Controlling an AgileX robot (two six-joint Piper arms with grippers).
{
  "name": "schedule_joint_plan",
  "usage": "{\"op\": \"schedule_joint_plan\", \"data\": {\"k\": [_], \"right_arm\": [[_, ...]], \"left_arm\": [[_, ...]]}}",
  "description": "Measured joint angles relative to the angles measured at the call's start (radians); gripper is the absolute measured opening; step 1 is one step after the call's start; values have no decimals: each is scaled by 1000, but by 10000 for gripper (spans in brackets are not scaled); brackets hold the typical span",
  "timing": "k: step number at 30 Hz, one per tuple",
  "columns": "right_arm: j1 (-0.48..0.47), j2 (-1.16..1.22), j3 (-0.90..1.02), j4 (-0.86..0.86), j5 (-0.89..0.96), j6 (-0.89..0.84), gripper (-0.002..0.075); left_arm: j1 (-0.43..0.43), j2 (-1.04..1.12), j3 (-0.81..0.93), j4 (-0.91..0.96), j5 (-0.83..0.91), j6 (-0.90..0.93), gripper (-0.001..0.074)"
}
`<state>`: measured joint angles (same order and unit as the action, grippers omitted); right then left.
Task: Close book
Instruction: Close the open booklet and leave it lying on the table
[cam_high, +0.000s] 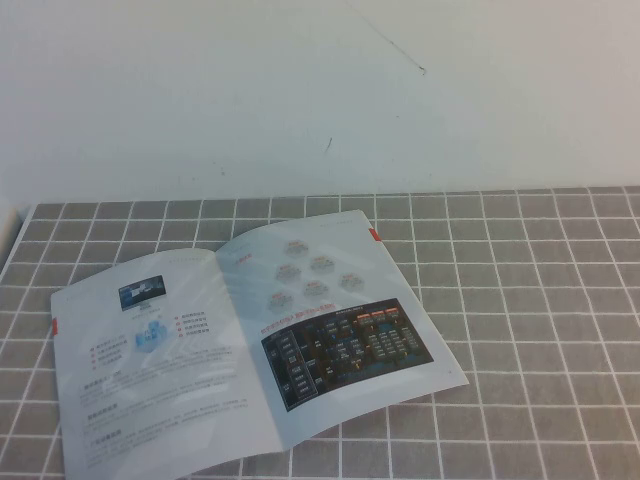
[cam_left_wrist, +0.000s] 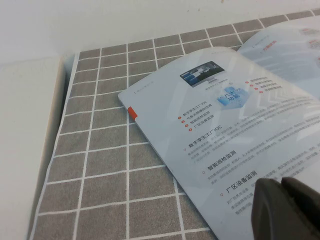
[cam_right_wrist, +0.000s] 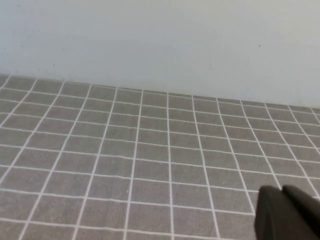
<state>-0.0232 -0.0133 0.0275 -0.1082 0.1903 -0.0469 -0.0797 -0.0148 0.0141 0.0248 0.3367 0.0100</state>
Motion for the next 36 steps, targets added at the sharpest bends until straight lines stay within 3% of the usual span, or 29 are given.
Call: {"op": "schedule_joint_plan", "data": {"k": [8,13,19,30,36], "right_arm": [[0,0,0,0,-2,0,-2],[0,0,0,0,-39,0,-1],[0,0,0,0,-272,0,-2],[0,0,0,0,-841,9,-2],[0,0,0,2,-1047,9,-2]], "left_arm": [[0,0,2,4,-24,0,-4],[0,0,8,4,-159,0,-3],[0,0,8,6,-520,0,-4],[0,0,8,29,-1364,11,-4],[0,-1,8,42,-1512,9,-4]]}}
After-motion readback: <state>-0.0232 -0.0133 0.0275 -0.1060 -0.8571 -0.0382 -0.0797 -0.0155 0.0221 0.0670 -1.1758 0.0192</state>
